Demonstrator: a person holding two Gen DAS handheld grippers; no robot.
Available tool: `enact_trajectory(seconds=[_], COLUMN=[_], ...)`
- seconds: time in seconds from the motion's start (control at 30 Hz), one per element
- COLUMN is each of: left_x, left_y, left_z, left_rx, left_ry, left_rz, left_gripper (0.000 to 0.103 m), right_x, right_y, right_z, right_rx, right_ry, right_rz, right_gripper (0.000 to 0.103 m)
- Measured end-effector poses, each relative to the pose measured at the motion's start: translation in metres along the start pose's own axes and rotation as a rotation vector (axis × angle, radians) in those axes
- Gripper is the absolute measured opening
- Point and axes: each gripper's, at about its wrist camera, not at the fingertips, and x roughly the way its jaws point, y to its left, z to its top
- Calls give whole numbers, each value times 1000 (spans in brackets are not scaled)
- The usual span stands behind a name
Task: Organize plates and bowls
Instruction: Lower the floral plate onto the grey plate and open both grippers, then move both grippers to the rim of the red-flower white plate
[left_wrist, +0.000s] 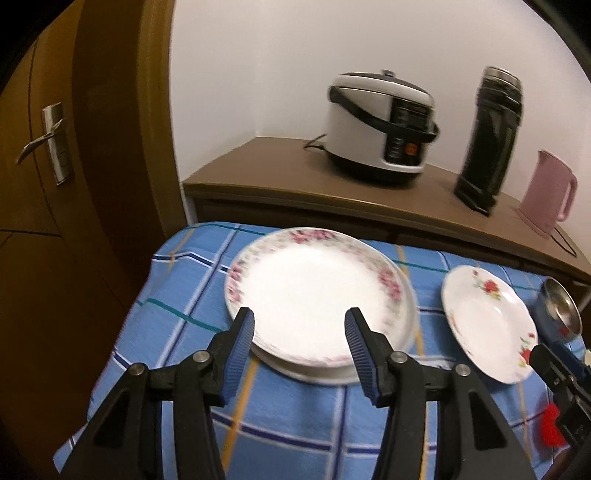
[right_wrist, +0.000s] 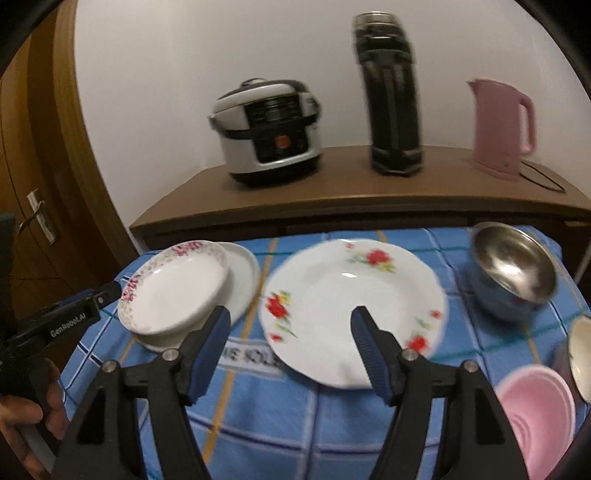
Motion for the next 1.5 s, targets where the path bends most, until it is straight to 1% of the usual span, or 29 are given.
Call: enact_trajectory(seconds=[0.1,0.23,0.37,0.43,0.47,0.53,0.63,0.77,0.83,1.13,1.4,1.5], left_x=[-6,-5,-2,2,4,10,18,25,29,48,65,69], left_y=[-19,-44,-66,-75,-81,-87,-98,-107,-112,-132,-141,-141], left_z=[-6,-11,-13,-12,-11,-9,-5,0,1,11,20,23], left_rx=[25,59,71,87,96,104,120,137,146,202,223,218], left_ry=[7,29,52,60,64,73,95,96,99,100,105,108], left_rz=[-35,-86,-124,-124,-120,-123,-139,-135,-132,-102,-96,-96], left_gripper=[54,54,54,54,54,54,54,54,54,54,54,54], right_x=[-12,-27,-31,-28,-23,-20,-14,-6,-2,11,26,31], right_y=[-24,-52,-66,-71,-75,-76,-79,-87,-92,-101,-100,-98], right_z=[-8,-14,-15,-15,-15,-14,-11,-7,-6,1,4,5], right_rx=[80,201,261,288,325,341,362,410,434,455,429,430], right_ry=[12,-5,3,19,39,46,46,35,43,45,61,67], right_rz=[-23,-59,-65,-85,-78,-74,-99,-144,-146,-195,-228,-223], right_gripper=[69,69,69,70,70,69,69,69,69,70,70,70])
